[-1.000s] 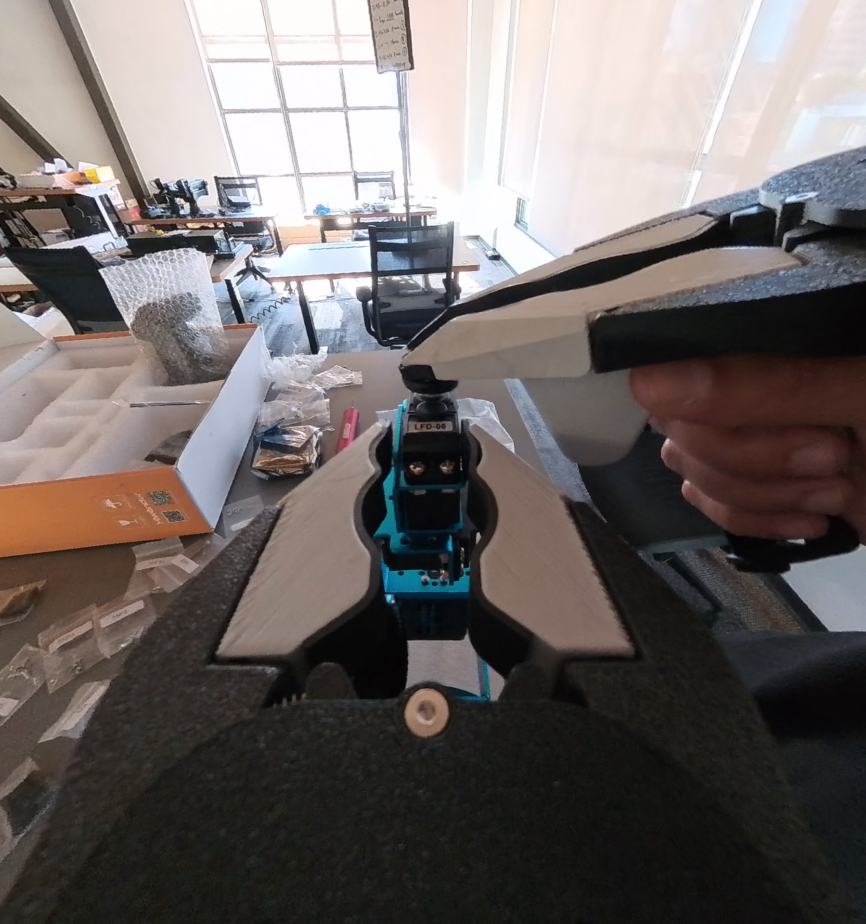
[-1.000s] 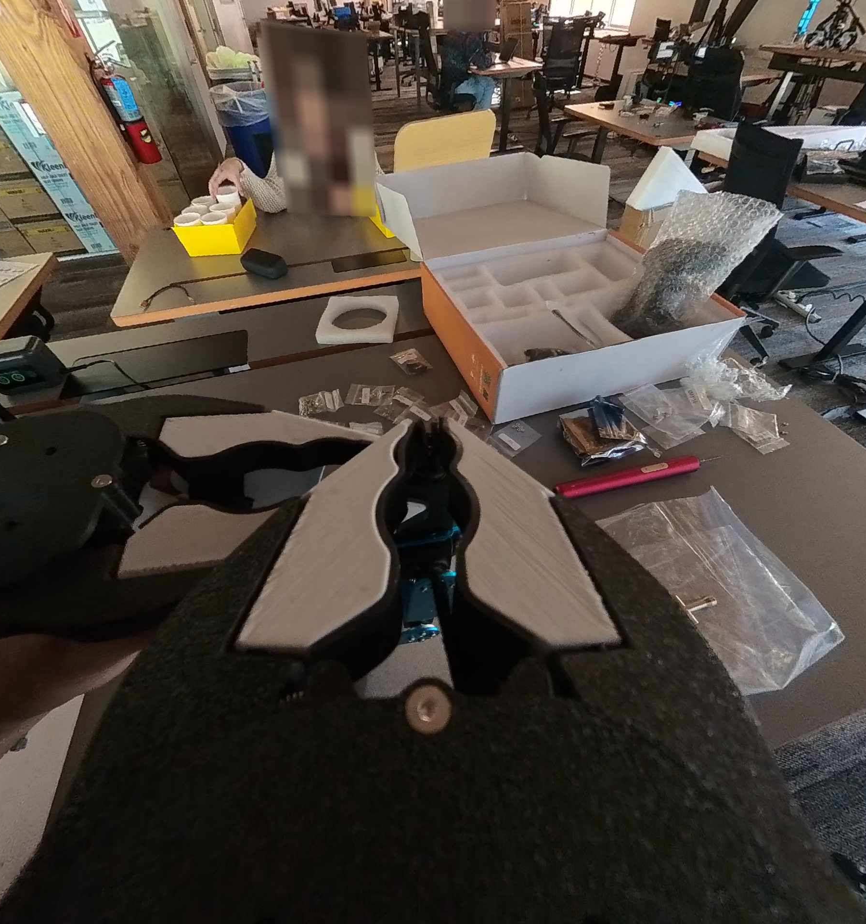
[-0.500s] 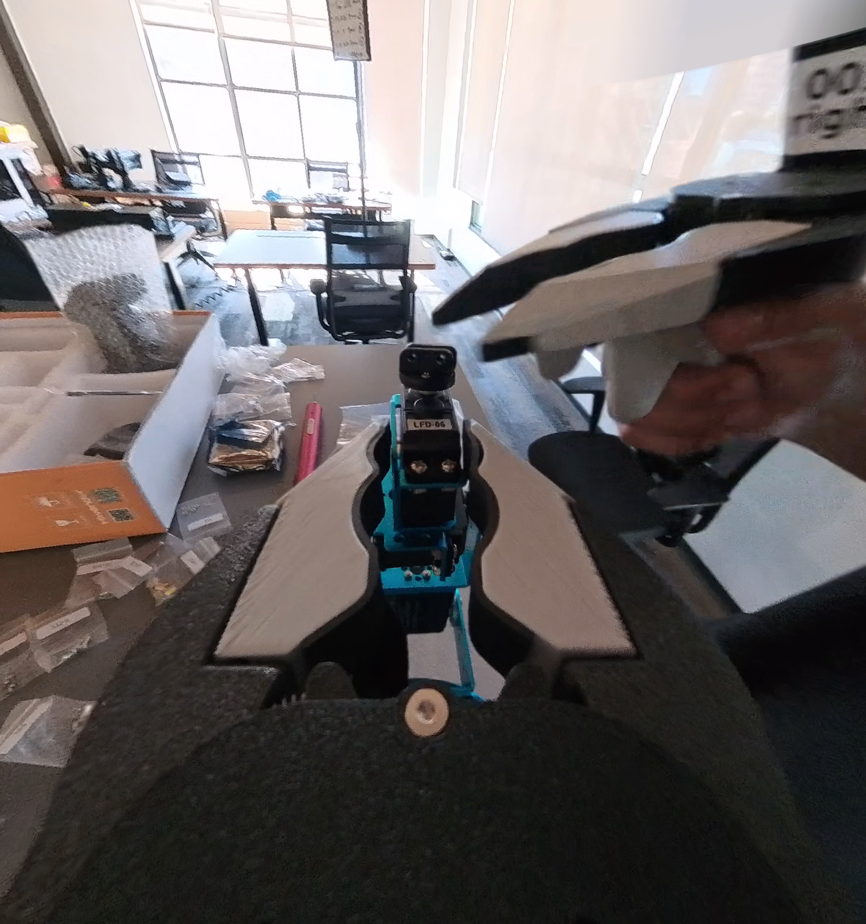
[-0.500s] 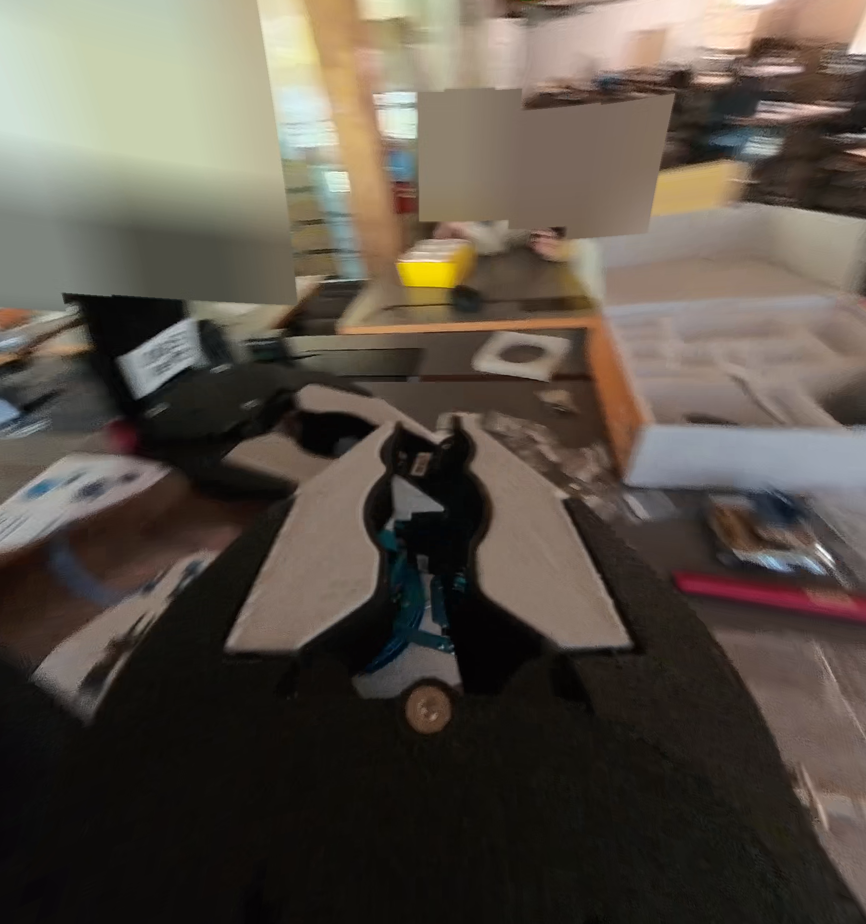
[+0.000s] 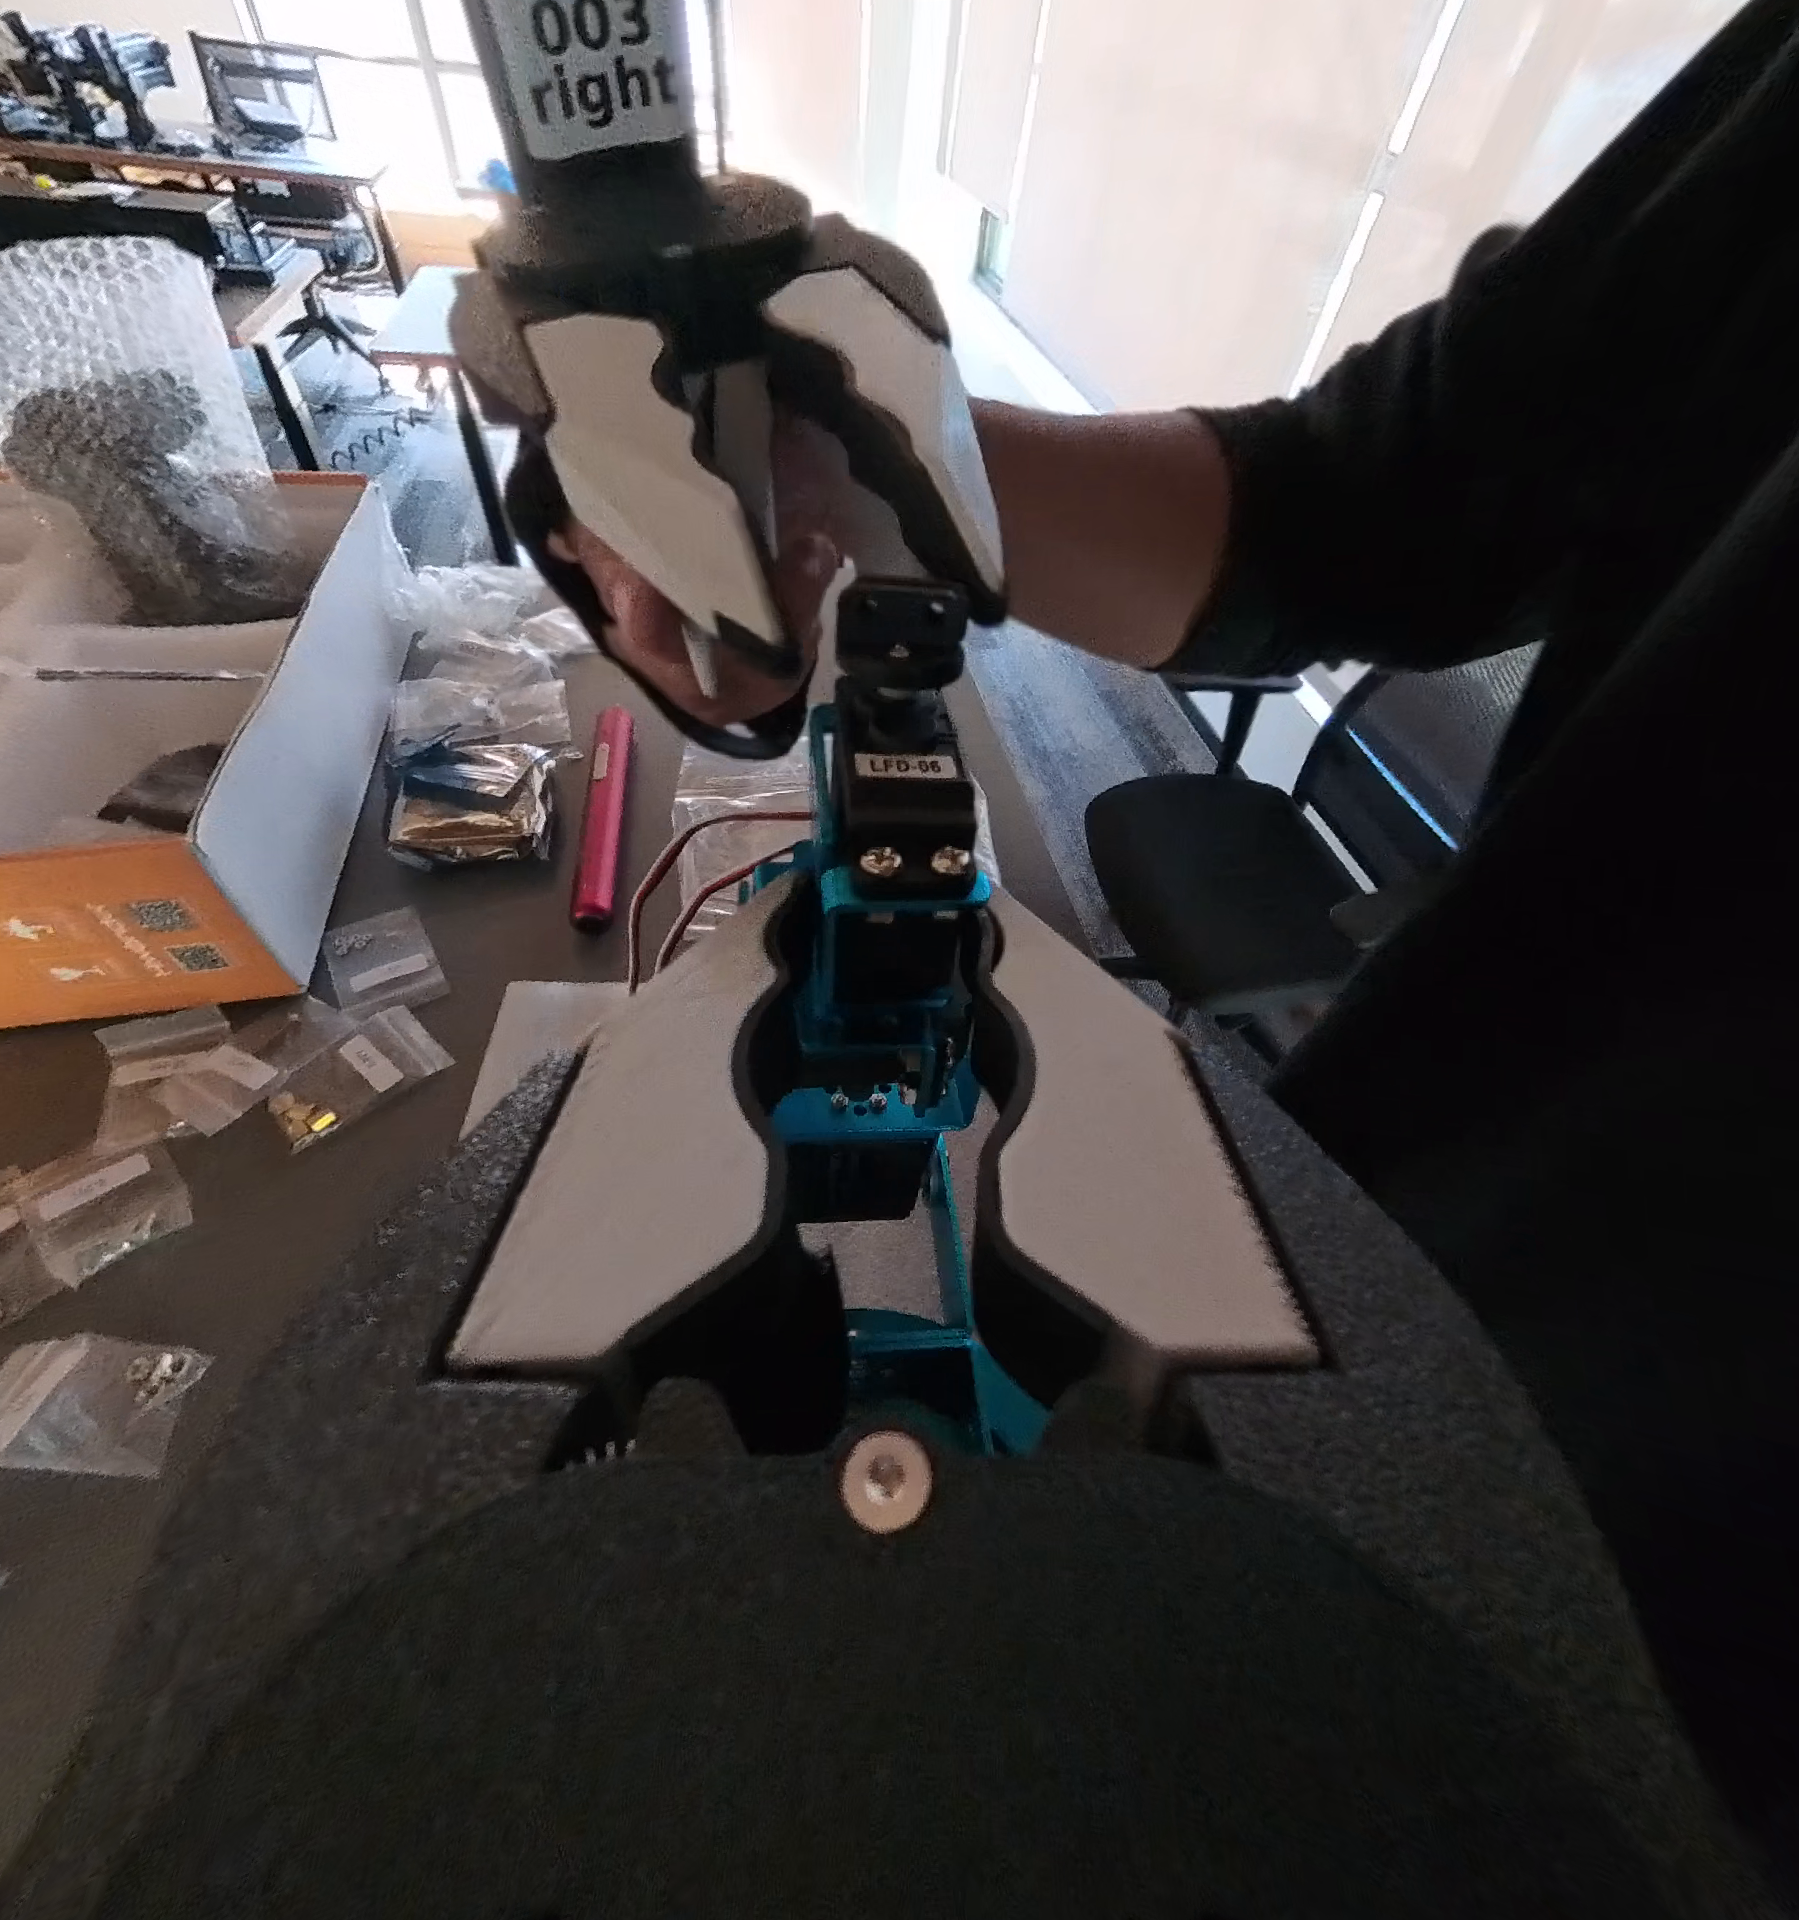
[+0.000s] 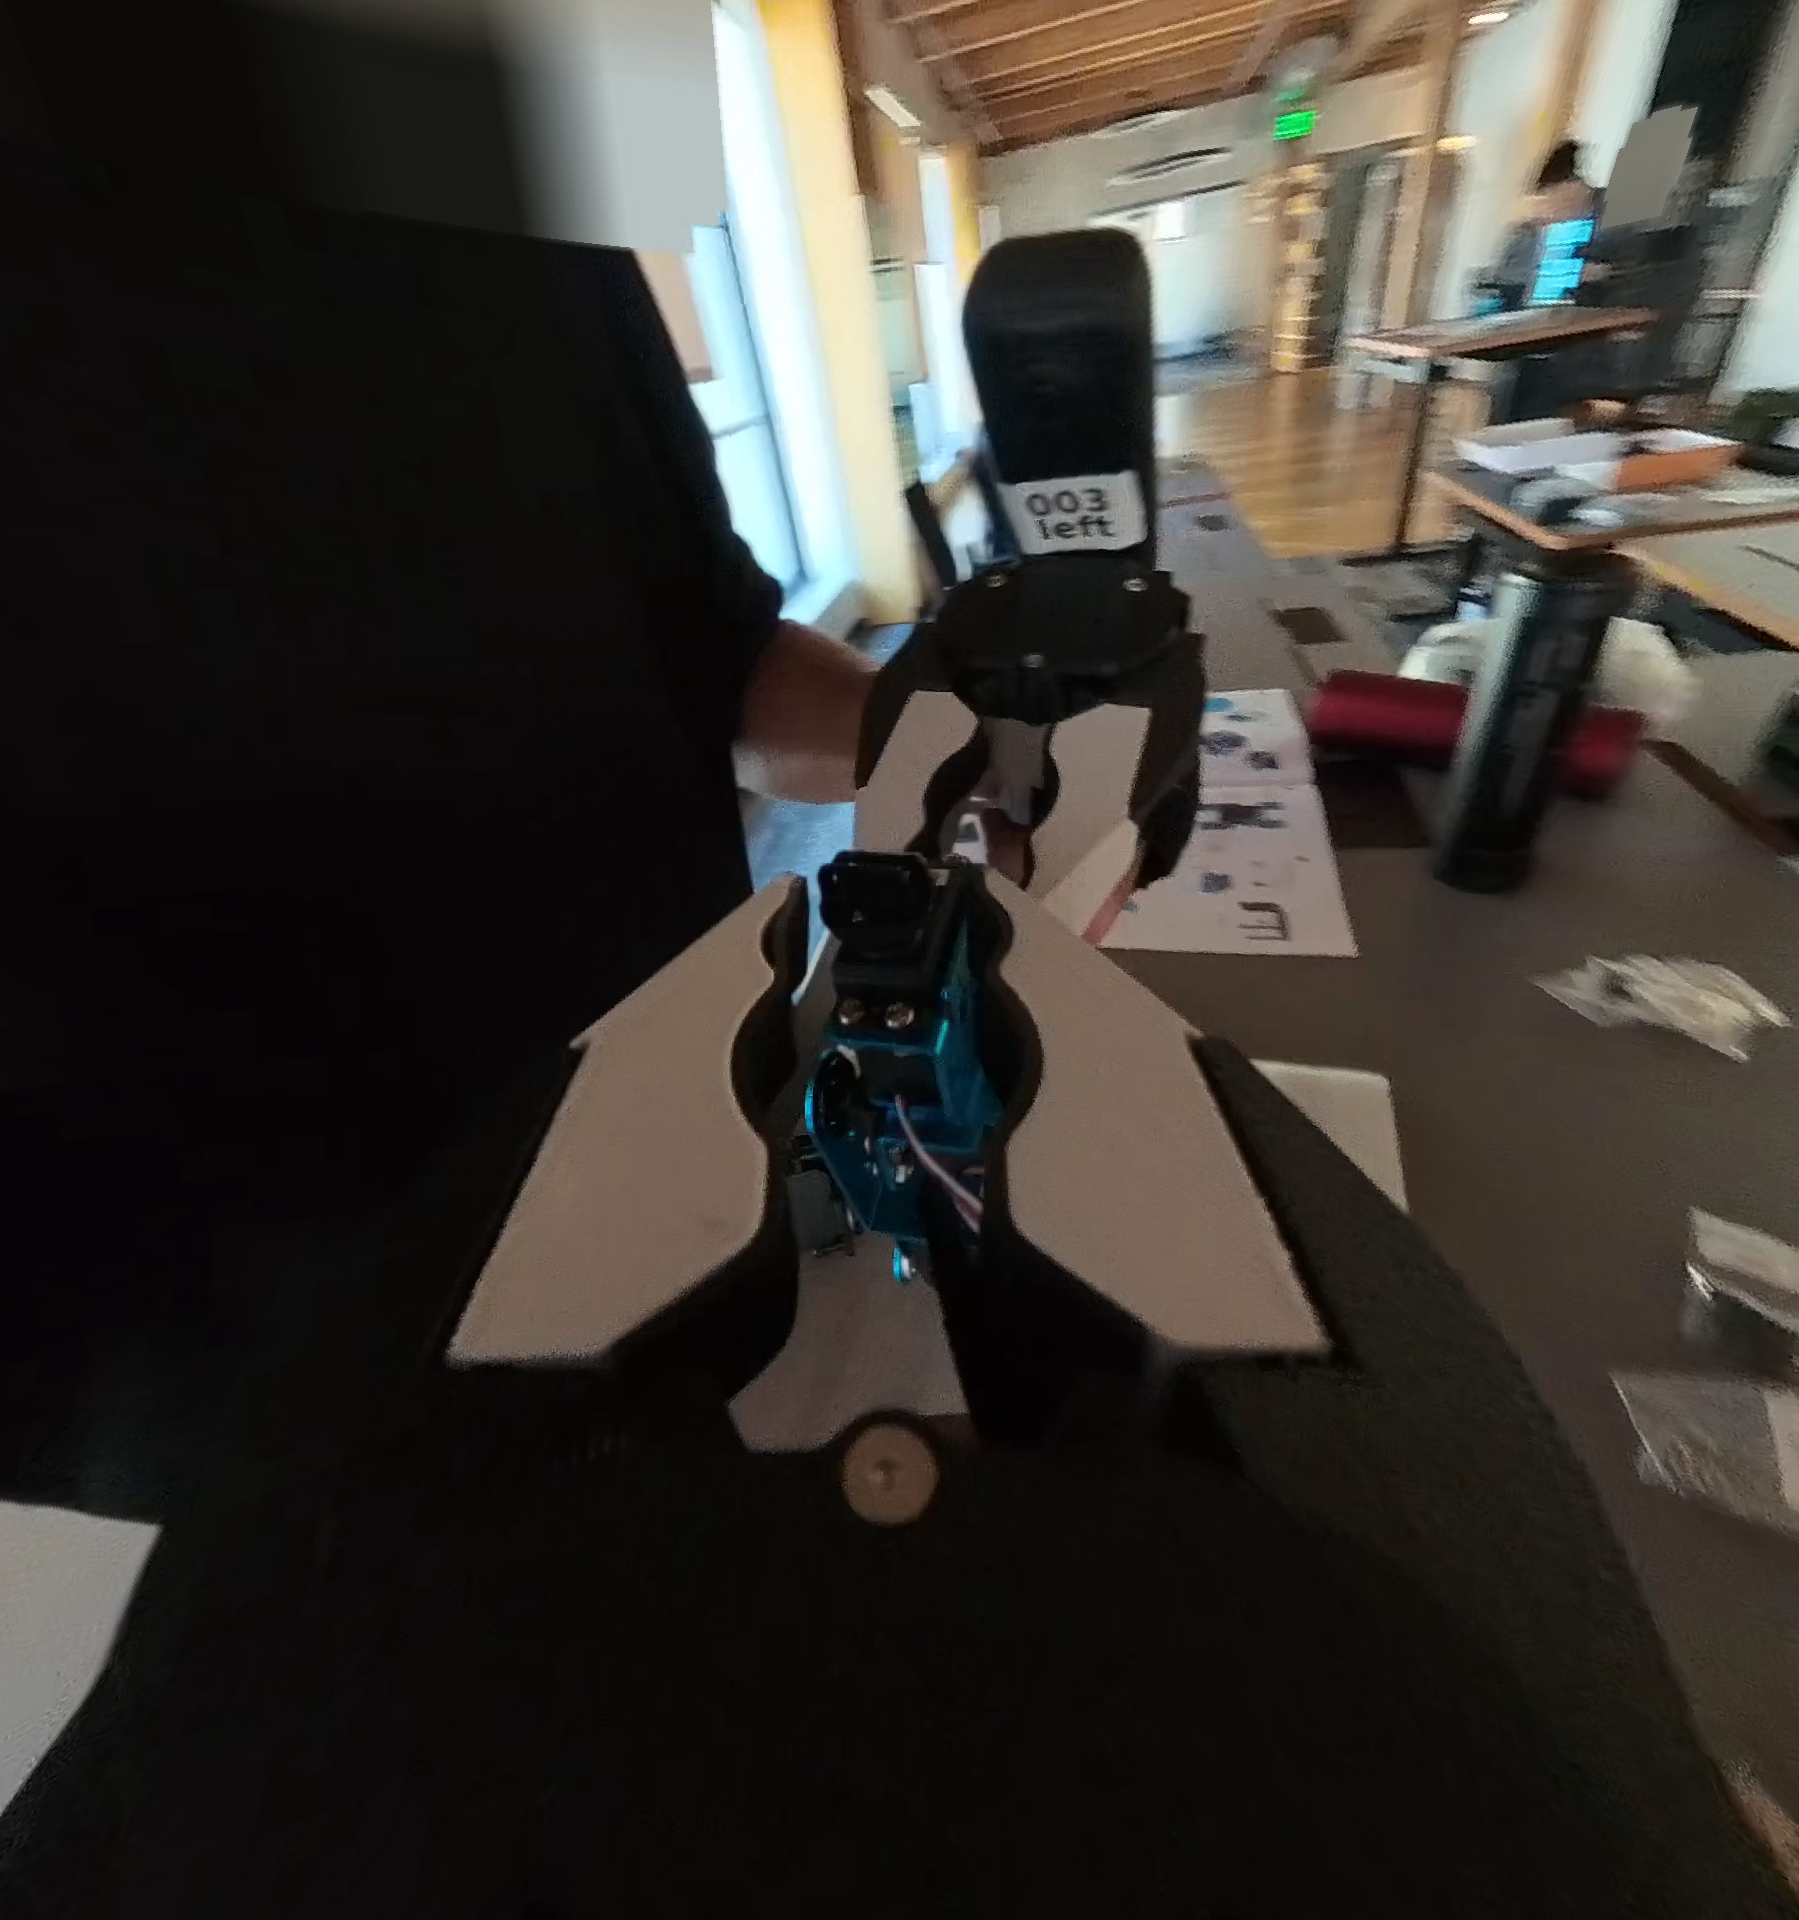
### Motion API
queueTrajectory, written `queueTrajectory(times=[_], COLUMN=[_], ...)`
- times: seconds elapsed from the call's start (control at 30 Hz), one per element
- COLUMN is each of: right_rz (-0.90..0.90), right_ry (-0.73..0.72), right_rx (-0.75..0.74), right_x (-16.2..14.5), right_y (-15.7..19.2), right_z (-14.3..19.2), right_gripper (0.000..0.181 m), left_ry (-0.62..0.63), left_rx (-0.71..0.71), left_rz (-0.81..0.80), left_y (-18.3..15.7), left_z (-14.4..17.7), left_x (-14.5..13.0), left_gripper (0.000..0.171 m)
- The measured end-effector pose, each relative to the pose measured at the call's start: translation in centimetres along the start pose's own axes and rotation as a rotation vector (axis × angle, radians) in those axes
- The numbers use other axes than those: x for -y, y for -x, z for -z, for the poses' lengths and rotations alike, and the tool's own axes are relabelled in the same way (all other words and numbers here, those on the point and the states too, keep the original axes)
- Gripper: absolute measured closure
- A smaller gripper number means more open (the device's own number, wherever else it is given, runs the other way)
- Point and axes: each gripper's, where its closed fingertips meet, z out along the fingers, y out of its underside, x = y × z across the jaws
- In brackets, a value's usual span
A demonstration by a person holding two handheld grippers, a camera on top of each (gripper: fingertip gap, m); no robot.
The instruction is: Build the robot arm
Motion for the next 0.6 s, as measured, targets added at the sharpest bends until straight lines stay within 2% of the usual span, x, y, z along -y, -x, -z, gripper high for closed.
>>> queueTrajectory(times=[0.07, 0.13, 0.23, 0.6], right_rz=[0.014, 0.017, 0.039, 0.119], right_ry=[0.004, 0.002, -0.017, -0.074], right_rx=[0.11, 0.206, 0.281, 0.325], right_x=[-0.21, -0.41, -0.49, -0.25], right_y=[0.0, 0.12, 0.03, 0.34], right_z=[-0.68, -0.89, -0.77, -0.83], right_gripper=[0.153, 0.155, 0.159, 0.159], left_ry=[-0.004, -0.005, 0.001, 0.045], left_rx=[0.011, 0.028, 0.047, 0.099], left_rz=[0.029, 0.045, 0.061, 0.082], left_y=[0.19, 0.45, 0.55, 0.43], left_z=[0.04, 0.08, 0.21, 0.41], left_x=[0.02, 0.03, 0.0, -0.2], left_gripper=[0.141, 0.145, 0.145, 0.145])
